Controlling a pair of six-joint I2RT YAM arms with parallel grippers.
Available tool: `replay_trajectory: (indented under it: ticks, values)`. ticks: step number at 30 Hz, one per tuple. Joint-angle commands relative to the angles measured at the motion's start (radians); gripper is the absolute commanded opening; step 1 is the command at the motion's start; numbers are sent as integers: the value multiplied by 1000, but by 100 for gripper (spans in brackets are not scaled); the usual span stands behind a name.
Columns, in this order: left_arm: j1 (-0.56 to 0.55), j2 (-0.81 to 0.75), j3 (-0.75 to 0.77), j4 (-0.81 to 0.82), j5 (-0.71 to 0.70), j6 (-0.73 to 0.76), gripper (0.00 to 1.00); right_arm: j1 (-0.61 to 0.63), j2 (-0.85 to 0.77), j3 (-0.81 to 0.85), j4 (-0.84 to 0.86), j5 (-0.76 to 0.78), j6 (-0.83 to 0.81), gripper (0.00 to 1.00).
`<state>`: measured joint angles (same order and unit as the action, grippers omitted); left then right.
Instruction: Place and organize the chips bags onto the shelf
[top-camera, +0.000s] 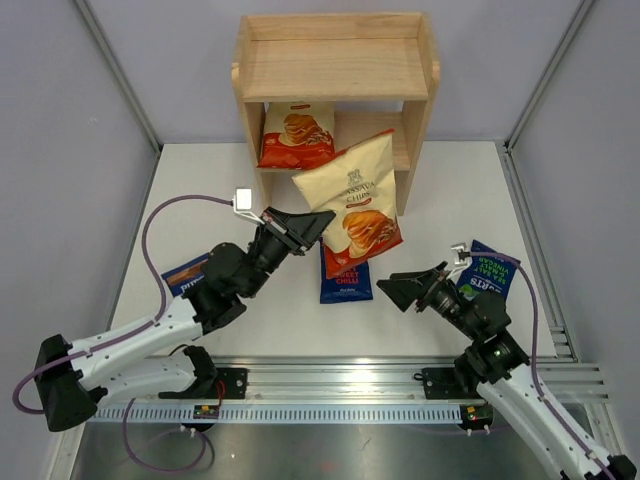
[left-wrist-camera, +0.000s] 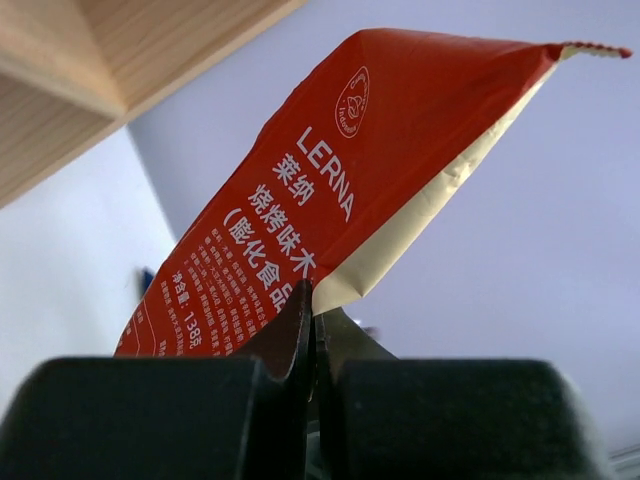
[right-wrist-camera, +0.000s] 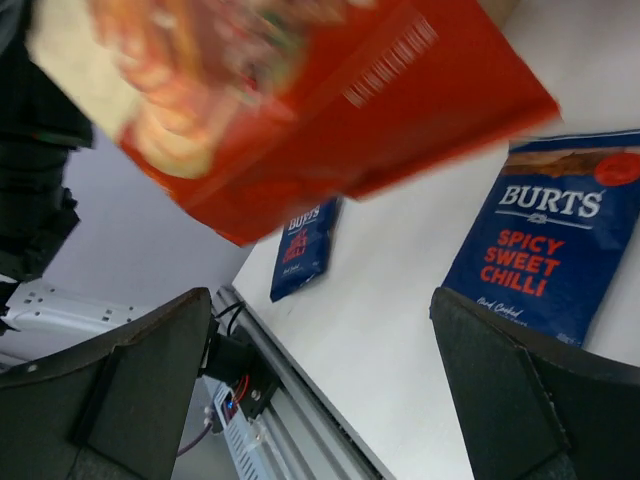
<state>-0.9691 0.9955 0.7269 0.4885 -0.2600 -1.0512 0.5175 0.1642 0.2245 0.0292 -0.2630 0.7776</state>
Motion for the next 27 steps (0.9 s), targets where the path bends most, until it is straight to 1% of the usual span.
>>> replay_trajectory:
  ticks: [1,2,3,4,5,7,8,9,10,11,13,17,18,22,24,25,26,27]
  values:
    - [0,-80,46,67,-71,28,0,-1,164,-57,522,-169,94,100]
    - [0,-110,52,68,-65,22,0,-1,255,-56,585,-191,92,99]
    - [0,-119,57,79,-59,14,0,1,303,-51,717,-226,91,99]
    - [0,-129,57,102,-47,11,0,-2,352,-45,780,-243,107,99]
    - [-2,-136,55,126,-12,8,0,-1,450,-37,890,-269,120,100]
    - [-2,-136,51,214,30,-3,0,1,547,-11,1003,-286,172,100]
    - [-2,-132,57,235,62,-16,0,1,642,-7,1076,-304,190,99]
    - [-3,-126,60,264,76,-24,0,3,685,-7,1233,-309,209,99]
    - [-3,-126,62,269,82,-33,0,3,722,-8,1308,-305,242,99]
    - [-5,-126,62,274,88,-55,0,3,782,-7,1431,-306,255,99]
    - [-5,-130,40,303,84,-78,0,4,827,4,1526,-303,281,99]
    - [-8,-133,-3,349,71,-131,0,39,807,58,1532,-279,227,99]
    - [-8,-130,-15,382,70,-142,0,41,801,70,1528,-274,223,99]
    - [-8,-120,-61,427,62,-203,0,42,778,119,1528,-251,227,98]
    - [-8,-115,-75,461,59,-219,0,42,776,153,1523,-243,238,94]
    - [-8,-112,-81,464,59,-234,0,42,776,162,1525,-237,245,85]
    - [-8,-112,-86,464,53,-237,0,42,776,168,1520,-213,249,81]
    - [-8,-112,-92,464,50,-243,0,42,775,174,1517,-202,253,79]
